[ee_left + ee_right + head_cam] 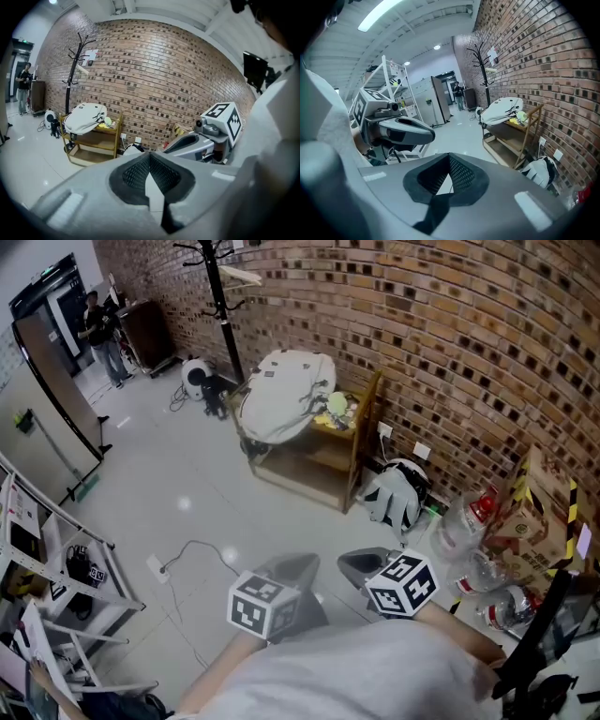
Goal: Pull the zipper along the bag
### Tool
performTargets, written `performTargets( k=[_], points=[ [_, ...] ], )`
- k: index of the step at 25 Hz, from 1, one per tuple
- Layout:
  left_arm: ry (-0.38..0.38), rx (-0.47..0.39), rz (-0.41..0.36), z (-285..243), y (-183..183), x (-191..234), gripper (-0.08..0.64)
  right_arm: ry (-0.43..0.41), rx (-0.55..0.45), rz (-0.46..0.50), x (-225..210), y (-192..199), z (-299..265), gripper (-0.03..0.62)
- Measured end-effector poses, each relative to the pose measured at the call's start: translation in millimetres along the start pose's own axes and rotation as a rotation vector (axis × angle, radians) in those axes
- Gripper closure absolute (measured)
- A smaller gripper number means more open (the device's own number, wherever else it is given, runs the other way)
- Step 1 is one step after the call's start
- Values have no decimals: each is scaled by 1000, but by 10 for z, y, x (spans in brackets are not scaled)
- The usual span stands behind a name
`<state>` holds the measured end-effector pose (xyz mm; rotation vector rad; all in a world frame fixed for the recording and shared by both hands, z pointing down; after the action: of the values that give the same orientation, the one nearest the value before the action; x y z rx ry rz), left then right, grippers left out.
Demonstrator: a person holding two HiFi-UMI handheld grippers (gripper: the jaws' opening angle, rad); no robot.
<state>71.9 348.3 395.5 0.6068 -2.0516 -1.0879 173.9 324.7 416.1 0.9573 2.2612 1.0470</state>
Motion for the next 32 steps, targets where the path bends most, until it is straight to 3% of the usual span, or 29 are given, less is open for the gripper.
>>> performTargets(
  k=[4, 10, 18, 25, 32],
  points=[
    [11, 11, 42, -55, -193, 634, 560, 3, 34, -17, -218, -327, -501, 595],
    [43, 36, 70, -105, -786, 1925, 559, 22, 79, -89, -642, -1072, -1503, 595],
    [65, 75, -1, -209, -1785, 3574, 558, 91, 54, -137, -1274, -2228, -2656, 595],
    [111, 68, 8, -367, -2026, 4048, 559, 199, 24, -171, -1710, -2581, -2819, 595],
    [139, 57, 21, -547, -2169, 4221, 558, 185, 4, -160, -1860, -2766, -2979, 595]
  ],
)
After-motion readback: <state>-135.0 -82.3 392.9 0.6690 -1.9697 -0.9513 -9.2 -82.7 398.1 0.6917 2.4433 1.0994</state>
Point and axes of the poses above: the fingertips, and each gripper's own axes: z backward along the fingers, x to its left, y out of its underside, the point moved 5 cm from there along z, backward along the fingers, and after that the axes turned 15 degrees about y, right-handed, at the moved point
